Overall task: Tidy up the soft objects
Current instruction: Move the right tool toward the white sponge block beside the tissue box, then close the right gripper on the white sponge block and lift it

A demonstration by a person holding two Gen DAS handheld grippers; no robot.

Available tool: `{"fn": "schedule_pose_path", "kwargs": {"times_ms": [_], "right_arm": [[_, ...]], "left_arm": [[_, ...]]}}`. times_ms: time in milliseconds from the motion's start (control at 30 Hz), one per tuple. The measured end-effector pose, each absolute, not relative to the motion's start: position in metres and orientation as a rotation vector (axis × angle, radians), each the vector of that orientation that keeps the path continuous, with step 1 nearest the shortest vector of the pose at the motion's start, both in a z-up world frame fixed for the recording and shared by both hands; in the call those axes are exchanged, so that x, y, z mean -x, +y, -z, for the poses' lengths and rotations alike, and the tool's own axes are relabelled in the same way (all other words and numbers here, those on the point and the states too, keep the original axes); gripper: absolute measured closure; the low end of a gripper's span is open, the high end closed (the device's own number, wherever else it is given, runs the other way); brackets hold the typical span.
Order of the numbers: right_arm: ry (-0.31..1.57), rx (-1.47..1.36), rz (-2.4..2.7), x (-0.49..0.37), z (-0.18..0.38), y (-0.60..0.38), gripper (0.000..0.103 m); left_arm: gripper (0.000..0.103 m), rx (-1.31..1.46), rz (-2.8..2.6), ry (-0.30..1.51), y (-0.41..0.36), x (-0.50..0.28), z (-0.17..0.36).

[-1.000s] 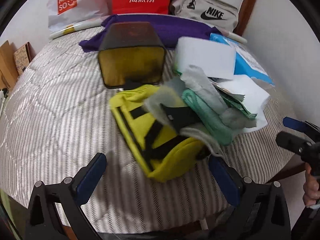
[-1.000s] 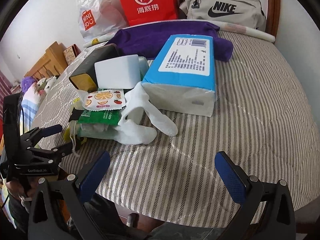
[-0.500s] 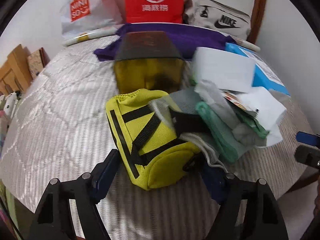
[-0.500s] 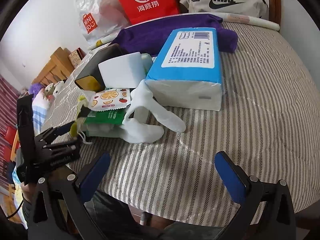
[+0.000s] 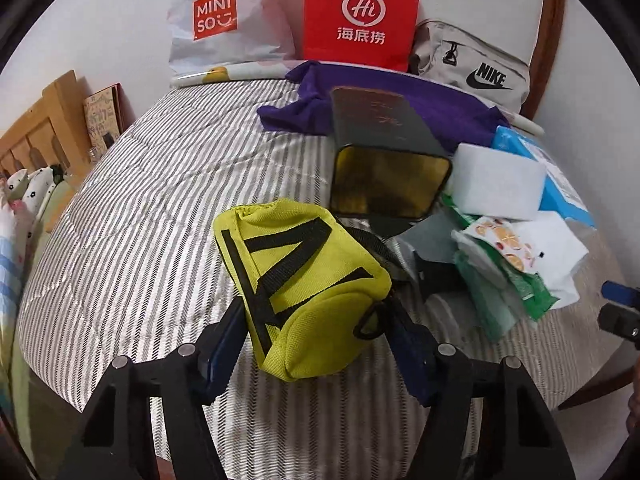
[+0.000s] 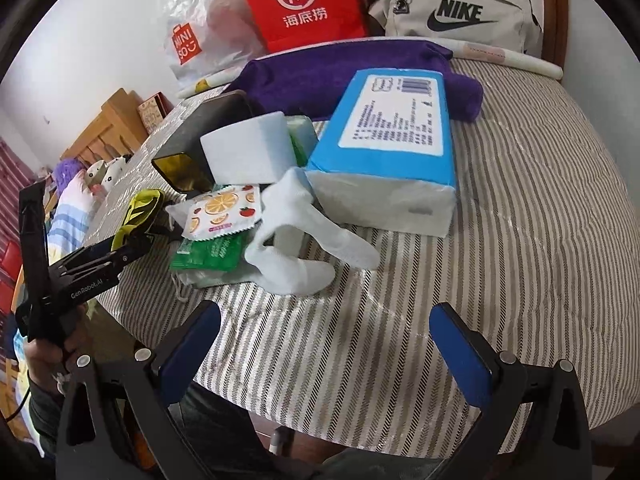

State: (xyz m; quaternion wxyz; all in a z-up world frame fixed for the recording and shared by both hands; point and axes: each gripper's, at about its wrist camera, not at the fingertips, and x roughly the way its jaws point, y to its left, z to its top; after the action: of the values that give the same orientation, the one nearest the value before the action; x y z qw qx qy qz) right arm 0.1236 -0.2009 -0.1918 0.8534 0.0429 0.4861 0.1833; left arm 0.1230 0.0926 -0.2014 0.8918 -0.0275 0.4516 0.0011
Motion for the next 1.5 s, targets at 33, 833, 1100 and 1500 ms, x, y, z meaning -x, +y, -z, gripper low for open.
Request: {"fn": "schedule_pose_path", "kwargs": {"times_ms": [33,833,1100,1500], "right_arm": [[1.020,-0.089,-0.388,-0.124,0.191,-0.199,0.000],[0.806,0.091,-0.493,-0.210,0.154,-0.125,0.019],[0.819,0.122,-0.568,-0.211,0.164,-0.108,0.044],[0.838,0.116,-0.689,-0.176,0.156,-0.113,0.059]], "left_arm": [[0.037,0.062,0.004,0.952,0.093,-0.124,0.205],[0.014,-0.023,0.034,0.889,0.090,-0.131,0.222],[0.012,-0.024,0.041,0.891,0.089,-0.133,0.222],[0.011,-0.021,0.036,0.890,0.089,-0.132,0.223]]}}
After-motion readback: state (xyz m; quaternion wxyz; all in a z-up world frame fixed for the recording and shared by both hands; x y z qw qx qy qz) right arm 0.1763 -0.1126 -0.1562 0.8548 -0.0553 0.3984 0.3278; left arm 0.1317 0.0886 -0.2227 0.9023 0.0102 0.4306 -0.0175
